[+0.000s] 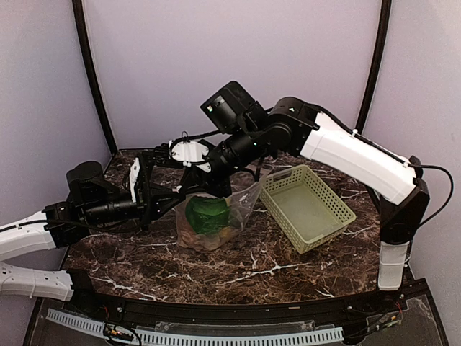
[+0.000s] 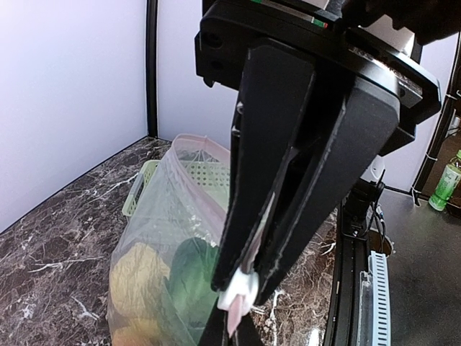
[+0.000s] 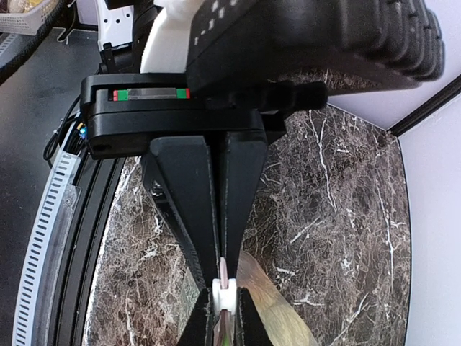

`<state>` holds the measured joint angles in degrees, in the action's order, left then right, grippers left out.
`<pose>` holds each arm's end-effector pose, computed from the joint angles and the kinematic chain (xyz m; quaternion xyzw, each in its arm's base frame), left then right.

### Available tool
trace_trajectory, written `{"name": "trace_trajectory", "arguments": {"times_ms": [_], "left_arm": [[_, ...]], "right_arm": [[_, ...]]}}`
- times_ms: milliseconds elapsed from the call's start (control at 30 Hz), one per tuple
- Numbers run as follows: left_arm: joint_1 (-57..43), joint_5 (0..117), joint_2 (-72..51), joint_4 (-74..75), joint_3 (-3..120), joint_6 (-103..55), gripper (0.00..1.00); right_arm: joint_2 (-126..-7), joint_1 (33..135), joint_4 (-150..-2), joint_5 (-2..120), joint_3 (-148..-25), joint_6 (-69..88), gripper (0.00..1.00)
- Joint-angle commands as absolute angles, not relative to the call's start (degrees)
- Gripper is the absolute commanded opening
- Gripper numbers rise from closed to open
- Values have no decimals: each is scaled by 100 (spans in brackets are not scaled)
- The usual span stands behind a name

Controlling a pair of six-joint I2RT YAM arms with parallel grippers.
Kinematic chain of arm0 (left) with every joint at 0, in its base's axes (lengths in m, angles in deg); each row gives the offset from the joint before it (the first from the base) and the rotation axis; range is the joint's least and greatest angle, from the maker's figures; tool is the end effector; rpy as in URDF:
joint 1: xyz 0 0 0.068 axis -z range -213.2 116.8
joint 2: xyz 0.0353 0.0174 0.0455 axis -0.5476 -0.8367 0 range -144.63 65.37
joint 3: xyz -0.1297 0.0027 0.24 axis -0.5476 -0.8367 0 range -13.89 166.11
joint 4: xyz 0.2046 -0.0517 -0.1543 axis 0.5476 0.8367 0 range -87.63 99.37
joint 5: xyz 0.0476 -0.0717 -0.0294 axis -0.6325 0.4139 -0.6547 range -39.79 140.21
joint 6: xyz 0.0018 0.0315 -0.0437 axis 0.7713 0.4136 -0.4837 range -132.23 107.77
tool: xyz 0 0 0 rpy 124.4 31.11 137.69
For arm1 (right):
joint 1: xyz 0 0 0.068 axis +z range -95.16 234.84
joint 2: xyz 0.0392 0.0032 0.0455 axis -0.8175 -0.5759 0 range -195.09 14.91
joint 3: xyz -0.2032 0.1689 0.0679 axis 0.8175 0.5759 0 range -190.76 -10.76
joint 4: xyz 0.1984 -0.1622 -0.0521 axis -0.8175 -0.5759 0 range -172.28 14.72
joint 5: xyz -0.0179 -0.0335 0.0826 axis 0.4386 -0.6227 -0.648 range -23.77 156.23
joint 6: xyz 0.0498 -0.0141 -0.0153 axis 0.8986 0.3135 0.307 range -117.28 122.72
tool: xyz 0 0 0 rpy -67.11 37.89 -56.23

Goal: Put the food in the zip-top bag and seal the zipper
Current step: Zip the zipper on the zipper food storage bag.

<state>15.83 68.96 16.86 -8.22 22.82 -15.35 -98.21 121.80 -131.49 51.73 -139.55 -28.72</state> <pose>0.1257 -0.1622 0.3177 0.3799 0.6047 -0.4079 0.5689 0.1585 0.3953 0.4097 -0.7166 0.5487 0.2357 0.3603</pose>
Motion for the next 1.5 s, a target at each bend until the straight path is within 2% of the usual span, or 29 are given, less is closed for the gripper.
{"name": "trace_trajectory", "arguments": {"times_ms": [0, 267, 733, 1467], "left_arm": [[1610, 6831, 1838, -993, 2284, -1457, 1], [1610, 6563, 2038, -1050, 2108, -1489, 1], [1600, 6204, 1909, -1108, 2018, -1370, 1], [1447, 6079, 1826, -1134, 2109, -1379, 1]], "right_arm": [[-9701, 12131, -13188, 5207, -13979, -2913, 0], [-9426, 11779, -13196, 5487, -13612, -3008, 0], [-8474, 11147, -13066, 5611, -12267, -3051, 0], [-7078, 10157, -12820, 5567, -10555, -2960, 2]]}}
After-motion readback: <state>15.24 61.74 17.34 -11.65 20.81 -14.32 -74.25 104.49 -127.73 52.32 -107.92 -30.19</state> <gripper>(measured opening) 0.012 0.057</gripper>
